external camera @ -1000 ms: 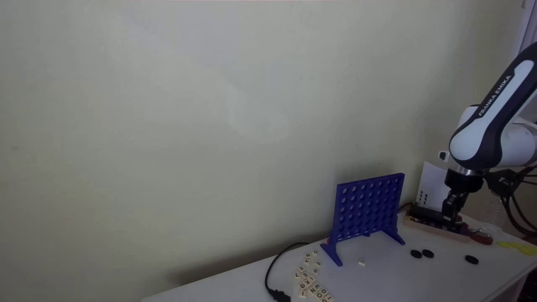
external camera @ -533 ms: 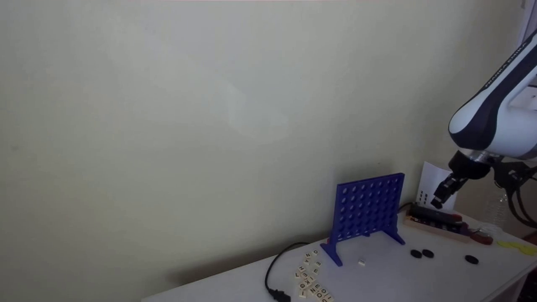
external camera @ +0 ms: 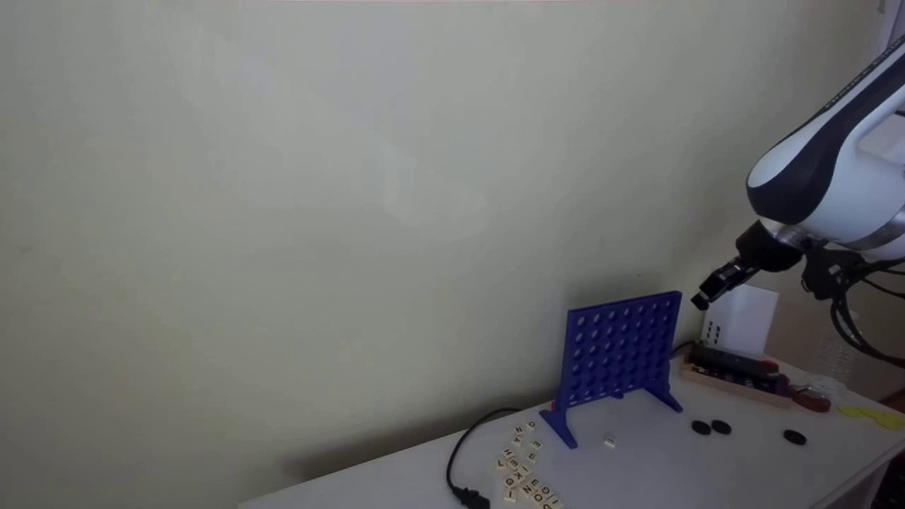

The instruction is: Put one black chip on top of the blue gameboard.

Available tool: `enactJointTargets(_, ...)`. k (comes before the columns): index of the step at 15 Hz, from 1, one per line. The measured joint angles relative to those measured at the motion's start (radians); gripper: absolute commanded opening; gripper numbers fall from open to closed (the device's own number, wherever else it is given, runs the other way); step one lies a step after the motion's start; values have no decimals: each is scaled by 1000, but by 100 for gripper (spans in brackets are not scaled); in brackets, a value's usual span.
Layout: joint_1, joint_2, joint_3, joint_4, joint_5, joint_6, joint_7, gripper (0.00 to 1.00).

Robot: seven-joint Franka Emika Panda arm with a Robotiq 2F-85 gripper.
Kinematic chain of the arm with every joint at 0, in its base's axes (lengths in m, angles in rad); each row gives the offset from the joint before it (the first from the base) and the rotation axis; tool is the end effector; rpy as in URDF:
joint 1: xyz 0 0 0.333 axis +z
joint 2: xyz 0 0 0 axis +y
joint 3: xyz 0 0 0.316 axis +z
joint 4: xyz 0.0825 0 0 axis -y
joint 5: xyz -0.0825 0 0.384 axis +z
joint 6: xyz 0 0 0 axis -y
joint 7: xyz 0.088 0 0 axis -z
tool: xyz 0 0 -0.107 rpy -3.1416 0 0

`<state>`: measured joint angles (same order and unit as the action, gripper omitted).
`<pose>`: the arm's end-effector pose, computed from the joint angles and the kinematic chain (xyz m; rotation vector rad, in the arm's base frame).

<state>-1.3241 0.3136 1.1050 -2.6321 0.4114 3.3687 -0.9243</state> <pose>0.4468 -0.1323 0.2522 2.9566 0.2581 0.9056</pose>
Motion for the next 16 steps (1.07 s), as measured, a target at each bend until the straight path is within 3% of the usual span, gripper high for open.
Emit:
enactJointTargets(3, -195, 48, 151, -58, -66, 52, -1, 12)
enactJointTargets(7, -371, 107, 255, -125, -140, 114, -17, 12)
enactJointTargets(16, -383, 215, 288, -121, -144, 194, -78, 12)
